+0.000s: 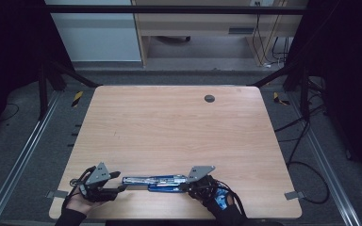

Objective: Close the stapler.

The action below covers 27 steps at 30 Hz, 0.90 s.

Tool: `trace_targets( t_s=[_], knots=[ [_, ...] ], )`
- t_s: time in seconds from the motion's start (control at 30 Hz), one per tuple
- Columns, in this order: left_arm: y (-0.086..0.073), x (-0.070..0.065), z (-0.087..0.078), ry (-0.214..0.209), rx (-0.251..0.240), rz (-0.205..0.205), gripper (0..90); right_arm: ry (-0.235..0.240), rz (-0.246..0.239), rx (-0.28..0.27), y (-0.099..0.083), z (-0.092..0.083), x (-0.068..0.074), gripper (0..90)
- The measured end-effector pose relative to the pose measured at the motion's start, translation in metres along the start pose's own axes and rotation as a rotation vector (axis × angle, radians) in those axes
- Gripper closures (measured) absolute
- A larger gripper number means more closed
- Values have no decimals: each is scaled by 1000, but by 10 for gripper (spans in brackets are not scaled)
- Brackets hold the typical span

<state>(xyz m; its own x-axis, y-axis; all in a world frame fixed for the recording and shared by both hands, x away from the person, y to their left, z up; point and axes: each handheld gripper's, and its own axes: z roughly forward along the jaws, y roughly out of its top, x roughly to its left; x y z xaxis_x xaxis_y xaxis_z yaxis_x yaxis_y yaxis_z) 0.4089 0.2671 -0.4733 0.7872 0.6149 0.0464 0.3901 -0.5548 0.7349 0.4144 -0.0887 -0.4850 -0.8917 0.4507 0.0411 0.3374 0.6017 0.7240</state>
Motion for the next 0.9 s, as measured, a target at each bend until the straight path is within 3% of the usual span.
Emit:
trace_targets(
  t_s=[0.6,0.9],
  knots=[
    [3,6,19,-107,16,39,452,9,4,8,1,1,-1,900],
    [4,7,23,-128,27,57,483,8,5,4,1,2,-1,900]
  ],
)
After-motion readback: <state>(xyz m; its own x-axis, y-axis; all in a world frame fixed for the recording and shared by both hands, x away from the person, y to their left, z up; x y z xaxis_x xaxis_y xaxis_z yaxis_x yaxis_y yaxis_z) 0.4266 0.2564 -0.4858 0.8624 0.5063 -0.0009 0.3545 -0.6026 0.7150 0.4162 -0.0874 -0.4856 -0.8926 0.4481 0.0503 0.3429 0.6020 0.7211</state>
